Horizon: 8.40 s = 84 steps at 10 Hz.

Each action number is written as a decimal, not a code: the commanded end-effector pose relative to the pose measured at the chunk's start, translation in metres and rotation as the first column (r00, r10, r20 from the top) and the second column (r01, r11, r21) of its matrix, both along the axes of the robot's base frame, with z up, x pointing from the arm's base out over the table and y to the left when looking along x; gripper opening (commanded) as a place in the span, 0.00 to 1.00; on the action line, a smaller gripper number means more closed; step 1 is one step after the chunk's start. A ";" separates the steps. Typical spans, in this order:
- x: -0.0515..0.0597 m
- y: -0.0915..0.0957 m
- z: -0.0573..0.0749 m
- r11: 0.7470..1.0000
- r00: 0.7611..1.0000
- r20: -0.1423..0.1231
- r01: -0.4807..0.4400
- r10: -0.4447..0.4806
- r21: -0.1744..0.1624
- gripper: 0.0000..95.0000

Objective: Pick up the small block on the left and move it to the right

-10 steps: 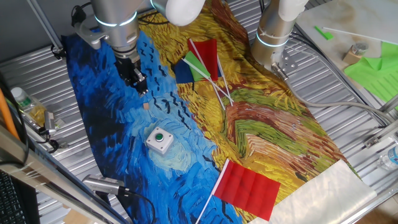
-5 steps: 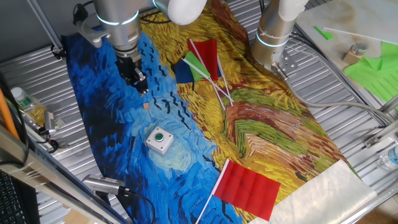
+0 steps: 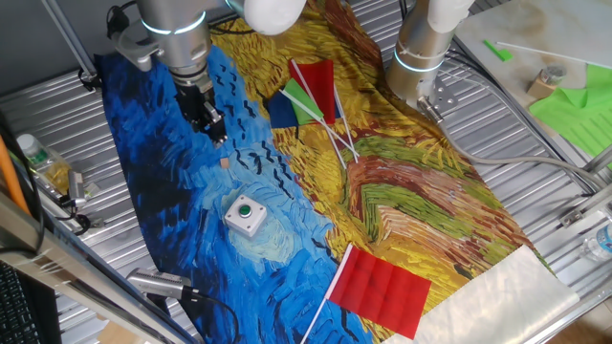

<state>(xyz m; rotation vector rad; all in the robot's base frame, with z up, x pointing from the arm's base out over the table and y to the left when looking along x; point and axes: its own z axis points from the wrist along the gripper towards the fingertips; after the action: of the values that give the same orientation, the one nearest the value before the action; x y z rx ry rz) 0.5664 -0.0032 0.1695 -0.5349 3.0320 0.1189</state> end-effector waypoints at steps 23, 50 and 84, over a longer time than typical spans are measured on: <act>-0.002 -0.010 -0.056 0.991 0.990 -0.051 0.132 -0.131 0.008 0.60; -0.020 -0.012 -0.143 0.978 0.979 -0.003 0.204 -0.204 0.035 0.40; -0.028 -0.009 -0.133 0.895 0.894 0.084 -0.431 0.441 -0.112 0.00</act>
<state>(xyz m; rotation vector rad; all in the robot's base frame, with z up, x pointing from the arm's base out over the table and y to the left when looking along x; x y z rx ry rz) 0.5405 -0.0136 0.0316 -1.1882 2.7605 -0.0462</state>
